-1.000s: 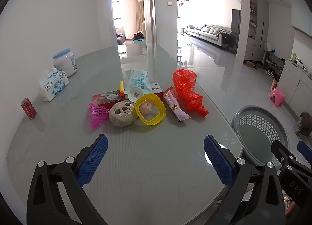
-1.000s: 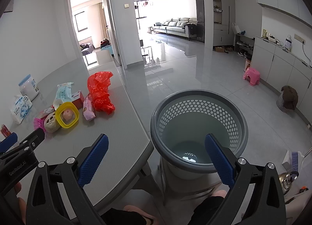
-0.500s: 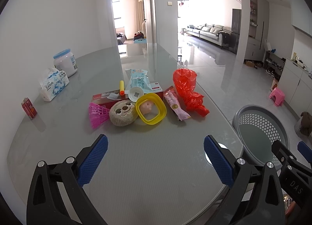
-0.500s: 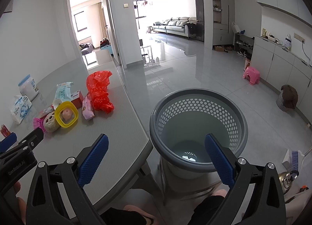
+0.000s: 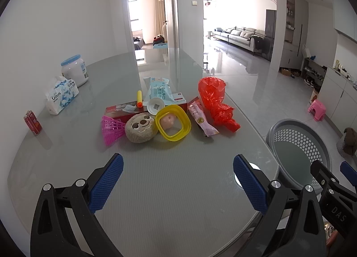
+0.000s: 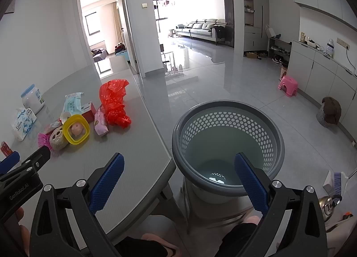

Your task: Collect trash

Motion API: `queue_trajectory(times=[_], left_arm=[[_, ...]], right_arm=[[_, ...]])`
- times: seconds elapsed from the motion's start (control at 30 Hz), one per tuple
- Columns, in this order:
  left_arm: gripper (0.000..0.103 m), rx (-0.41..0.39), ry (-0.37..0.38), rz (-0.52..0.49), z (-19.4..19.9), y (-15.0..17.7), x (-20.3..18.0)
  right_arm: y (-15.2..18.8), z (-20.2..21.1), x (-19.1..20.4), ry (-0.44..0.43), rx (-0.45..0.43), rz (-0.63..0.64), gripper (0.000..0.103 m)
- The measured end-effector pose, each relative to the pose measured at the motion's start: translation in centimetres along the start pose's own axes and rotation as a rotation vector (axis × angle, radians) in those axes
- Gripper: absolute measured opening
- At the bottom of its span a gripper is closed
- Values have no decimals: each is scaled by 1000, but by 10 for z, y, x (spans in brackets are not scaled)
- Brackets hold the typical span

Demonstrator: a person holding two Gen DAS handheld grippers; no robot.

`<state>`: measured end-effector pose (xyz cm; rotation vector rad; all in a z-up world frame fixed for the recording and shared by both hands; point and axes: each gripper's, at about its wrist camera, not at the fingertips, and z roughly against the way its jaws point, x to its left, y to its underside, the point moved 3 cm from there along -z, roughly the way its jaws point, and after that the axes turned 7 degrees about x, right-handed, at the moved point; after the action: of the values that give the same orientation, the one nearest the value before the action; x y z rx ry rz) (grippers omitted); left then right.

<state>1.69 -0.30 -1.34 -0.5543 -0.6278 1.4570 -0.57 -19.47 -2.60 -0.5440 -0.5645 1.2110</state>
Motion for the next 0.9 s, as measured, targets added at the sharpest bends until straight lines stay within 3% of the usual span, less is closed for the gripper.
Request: queue_trajectory(times=[0.9], left_arm=[[97,2,6,-3,-3,2,0]], right_arm=[[7,-7,4,-11,3,6,94]])
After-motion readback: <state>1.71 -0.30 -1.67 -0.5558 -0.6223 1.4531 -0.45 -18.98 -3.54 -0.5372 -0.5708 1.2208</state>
